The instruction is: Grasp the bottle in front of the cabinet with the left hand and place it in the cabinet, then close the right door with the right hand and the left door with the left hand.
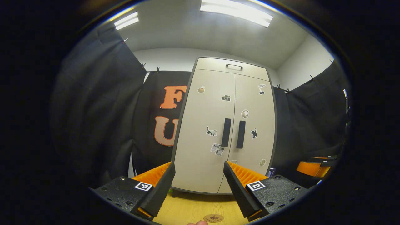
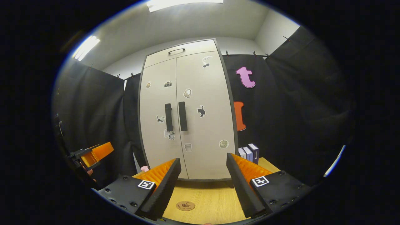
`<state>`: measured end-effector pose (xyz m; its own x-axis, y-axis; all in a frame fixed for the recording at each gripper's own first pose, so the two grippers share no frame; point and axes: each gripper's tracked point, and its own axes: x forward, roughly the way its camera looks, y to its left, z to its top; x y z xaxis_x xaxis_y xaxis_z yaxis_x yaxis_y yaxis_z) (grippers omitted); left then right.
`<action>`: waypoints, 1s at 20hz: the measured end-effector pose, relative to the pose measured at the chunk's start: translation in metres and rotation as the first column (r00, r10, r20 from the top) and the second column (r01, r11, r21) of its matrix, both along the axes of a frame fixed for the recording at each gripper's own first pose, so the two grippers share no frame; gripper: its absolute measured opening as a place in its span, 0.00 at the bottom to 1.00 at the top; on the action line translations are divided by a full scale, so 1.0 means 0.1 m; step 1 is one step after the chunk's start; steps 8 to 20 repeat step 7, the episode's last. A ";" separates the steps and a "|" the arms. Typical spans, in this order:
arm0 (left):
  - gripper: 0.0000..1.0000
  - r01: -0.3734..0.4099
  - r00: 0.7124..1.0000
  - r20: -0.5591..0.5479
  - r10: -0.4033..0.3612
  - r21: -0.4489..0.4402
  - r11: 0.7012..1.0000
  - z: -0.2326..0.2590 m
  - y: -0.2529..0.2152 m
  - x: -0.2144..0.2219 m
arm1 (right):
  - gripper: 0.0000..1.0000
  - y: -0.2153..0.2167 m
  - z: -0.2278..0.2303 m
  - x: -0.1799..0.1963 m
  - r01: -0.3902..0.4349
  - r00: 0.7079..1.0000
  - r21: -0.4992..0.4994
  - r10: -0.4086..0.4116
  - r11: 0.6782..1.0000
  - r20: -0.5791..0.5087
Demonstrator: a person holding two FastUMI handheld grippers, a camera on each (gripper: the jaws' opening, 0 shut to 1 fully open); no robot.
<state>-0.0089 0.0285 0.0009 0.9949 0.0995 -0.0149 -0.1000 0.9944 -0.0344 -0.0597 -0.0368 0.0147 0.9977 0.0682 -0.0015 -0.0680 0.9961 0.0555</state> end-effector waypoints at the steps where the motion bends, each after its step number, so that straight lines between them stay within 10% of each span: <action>1: 0.94 0.002 1.000 -0.002 -0.002 -0.002 1.000 -0.01 -0.01 0.01 | 0.96 -0.02 -0.01 0.01 0.005 1.000 0.000 -0.005 1.000 -0.001; 20: 0.94 0.010 1.000 -0.007 -0.010 -0.005 1.000 -0.04 -0.04 0.05 | 0.96 -0.07 -0.03 0.03 0.020 1.000 0.005 -0.020 1.000 -0.007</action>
